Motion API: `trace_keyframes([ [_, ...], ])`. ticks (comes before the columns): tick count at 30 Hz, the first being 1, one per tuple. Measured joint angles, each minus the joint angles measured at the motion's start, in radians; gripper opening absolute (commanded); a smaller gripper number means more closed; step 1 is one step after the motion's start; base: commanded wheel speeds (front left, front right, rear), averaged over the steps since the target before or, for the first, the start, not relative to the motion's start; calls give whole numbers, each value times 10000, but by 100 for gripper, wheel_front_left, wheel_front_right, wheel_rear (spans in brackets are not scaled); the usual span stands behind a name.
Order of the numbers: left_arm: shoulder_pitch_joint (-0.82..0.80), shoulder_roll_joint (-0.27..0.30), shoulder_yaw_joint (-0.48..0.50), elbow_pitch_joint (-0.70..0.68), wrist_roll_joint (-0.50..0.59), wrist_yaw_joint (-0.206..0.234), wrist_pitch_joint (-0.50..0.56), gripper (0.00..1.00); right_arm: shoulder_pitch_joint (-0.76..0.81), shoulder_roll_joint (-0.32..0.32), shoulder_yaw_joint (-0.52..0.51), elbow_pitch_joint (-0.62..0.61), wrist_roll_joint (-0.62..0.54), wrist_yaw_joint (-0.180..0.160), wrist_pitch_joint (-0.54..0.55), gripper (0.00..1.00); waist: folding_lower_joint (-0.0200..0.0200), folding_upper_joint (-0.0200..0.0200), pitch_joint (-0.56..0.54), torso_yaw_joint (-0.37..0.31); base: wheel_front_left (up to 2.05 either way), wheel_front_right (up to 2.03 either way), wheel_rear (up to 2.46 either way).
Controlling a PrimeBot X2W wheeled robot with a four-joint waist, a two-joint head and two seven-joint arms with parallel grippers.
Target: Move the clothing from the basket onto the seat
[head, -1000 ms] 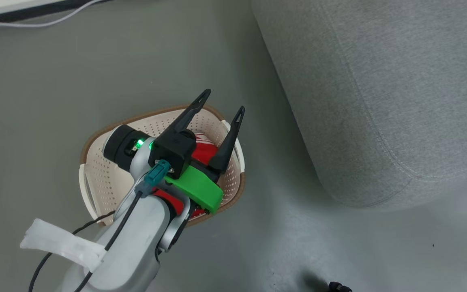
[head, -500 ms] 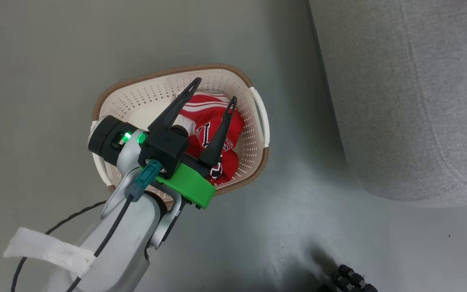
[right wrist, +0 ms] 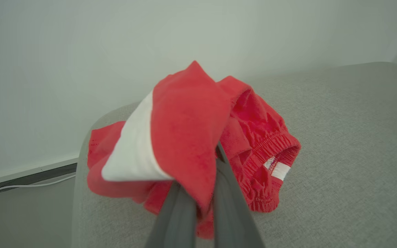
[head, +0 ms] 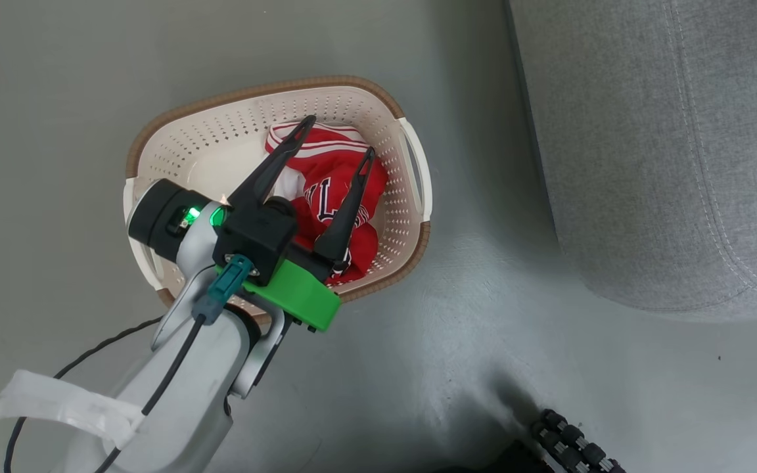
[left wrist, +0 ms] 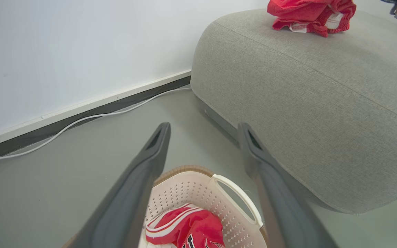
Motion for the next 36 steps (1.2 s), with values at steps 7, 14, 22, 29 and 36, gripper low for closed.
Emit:
trace_keyframes([
  [7,-8,13,-19,23,0,-2,-13,100,253,297,240,535,-125,184,-92,76,0,0,-81,-107,0,0,0],
  [14,-7,23,29,65,-27,-2,-107,100,294,414,339,596,-259,412,-188,100,0,0,-202,-187,0,0,0],
  [22,7,17,408,217,-217,54,-531,100,852,867,658,265,-738,715,-219,100,-1,0,-535,-374,0,0,0],
  [29,214,-77,497,616,-581,52,-1012,100,1693,880,621,-121,-1099,811,-221,100,-1,0,-1123,-460,0,0,0],
  [36,627,-276,702,1149,-909,50,-1319,100,2218,918,621,-552,-1367,978,-221,100,-1,0,-1919,-415,0,0,0],
])
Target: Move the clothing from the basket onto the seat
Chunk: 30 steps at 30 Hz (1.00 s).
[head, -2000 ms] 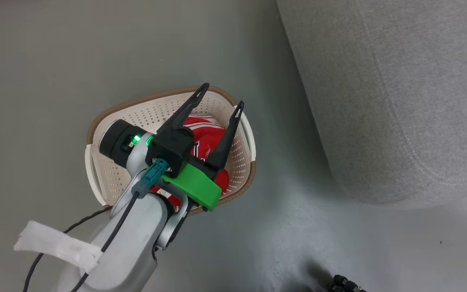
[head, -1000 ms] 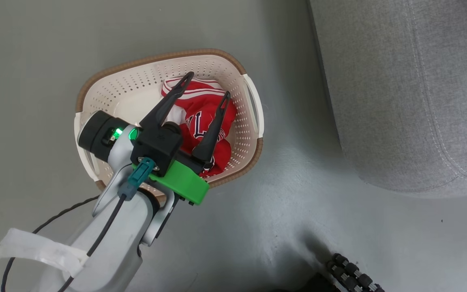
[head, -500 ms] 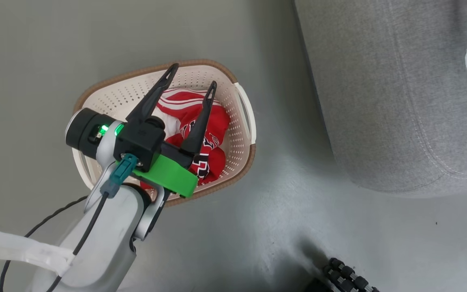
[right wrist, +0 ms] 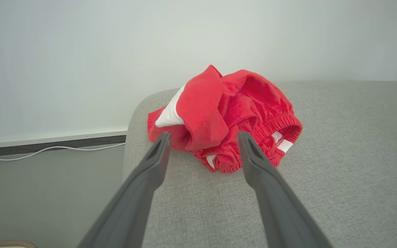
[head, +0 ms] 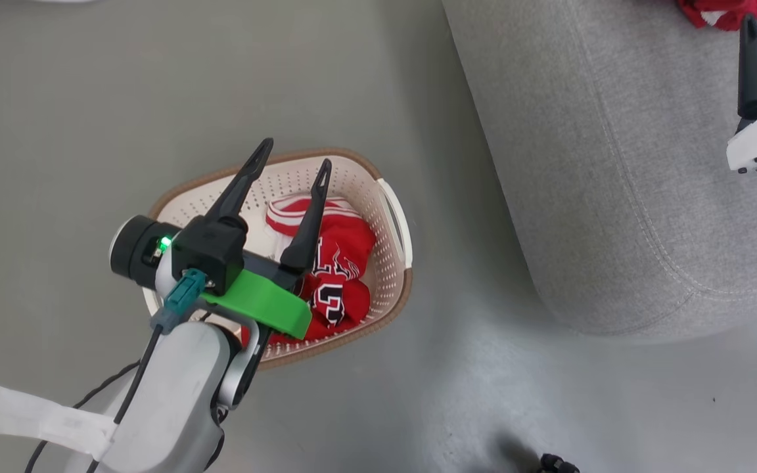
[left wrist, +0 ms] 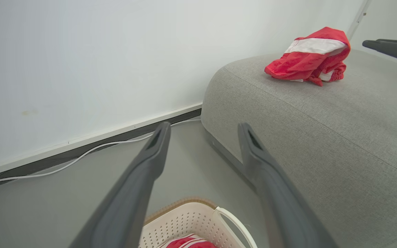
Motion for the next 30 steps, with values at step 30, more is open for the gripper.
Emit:
trace_keyframes([
  [30,3073,-31,2111,1716,-1168,320,-293,100,3455,1615,755,-2274,-650,-21,-27,100,-1,0,-4012,1559,0,0,0],
])
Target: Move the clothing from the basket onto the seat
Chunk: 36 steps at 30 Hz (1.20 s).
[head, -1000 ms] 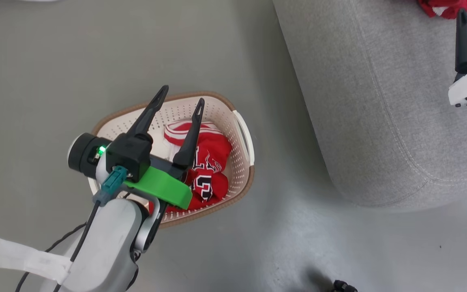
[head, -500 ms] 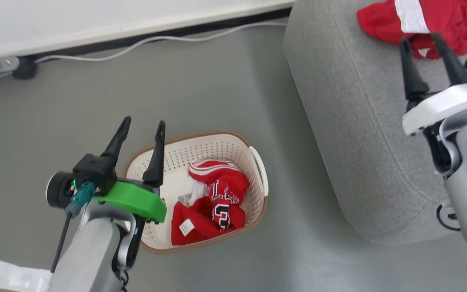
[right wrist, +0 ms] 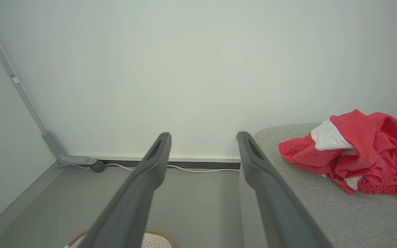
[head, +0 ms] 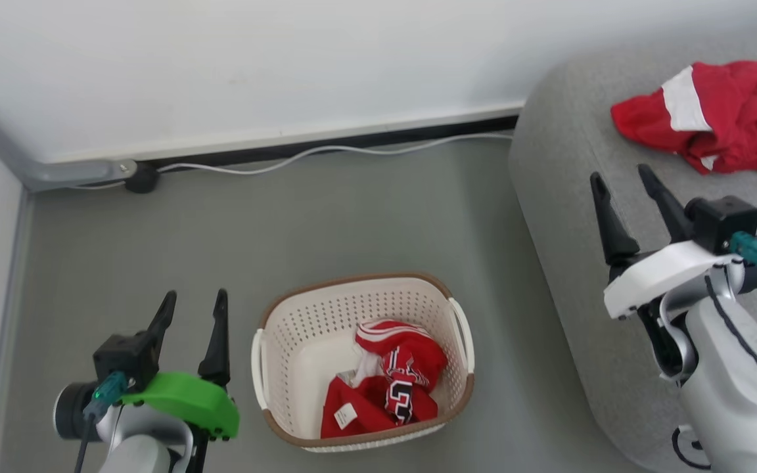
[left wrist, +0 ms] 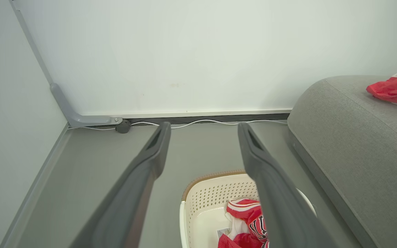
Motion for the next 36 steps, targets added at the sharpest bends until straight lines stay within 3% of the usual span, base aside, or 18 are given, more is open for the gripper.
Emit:
trace_keyframes([
  [19,1603,230,917,-587,50,40,0,100,2575,654,142,-1450,-328,-945,-2,100,0,0,-1420,1118,0,0,0],
  [36,2226,205,1225,-1120,288,40,0,100,3908,825,226,-2169,-309,-1141,0,100,0,0,-1540,968,0,0,0],
])
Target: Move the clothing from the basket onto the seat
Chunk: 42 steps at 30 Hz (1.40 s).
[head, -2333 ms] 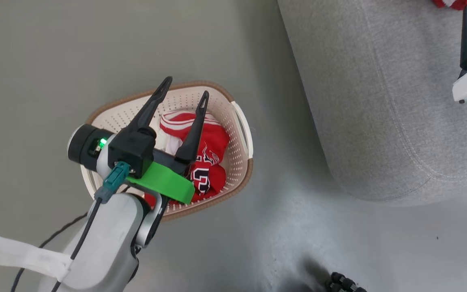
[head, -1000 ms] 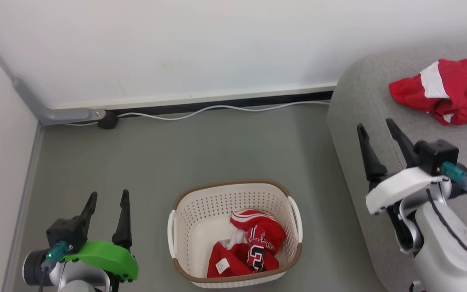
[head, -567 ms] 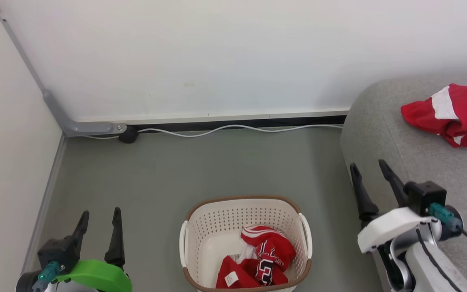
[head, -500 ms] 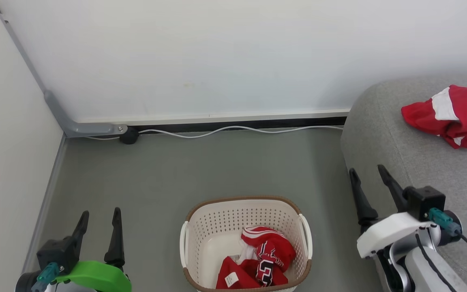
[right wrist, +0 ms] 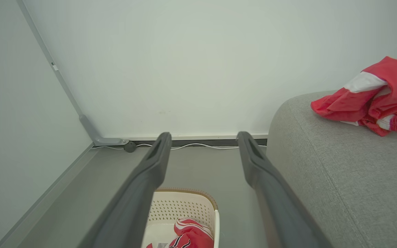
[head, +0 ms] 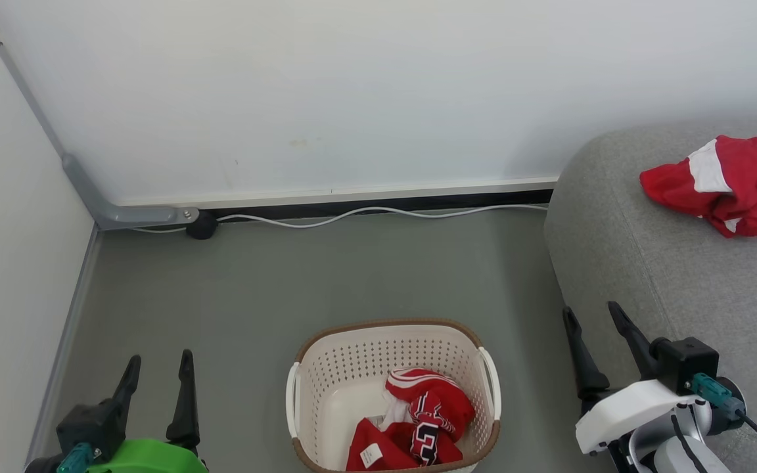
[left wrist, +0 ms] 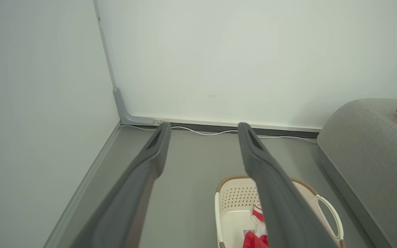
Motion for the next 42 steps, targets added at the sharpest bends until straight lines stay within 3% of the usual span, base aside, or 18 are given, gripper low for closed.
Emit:
trace_keyframes([
  [30,384,-96,247,-337,359,-6,0,100,353,-73,-46,-876,-2,-176,2,100,0,0,313,-208,0,0,0],
  [42,-107,-105,-552,-207,709,-355,31,100,-182,-242,-439,-1313,-21,-192,2,100,0,0,1089,-331,0,0,0],
])
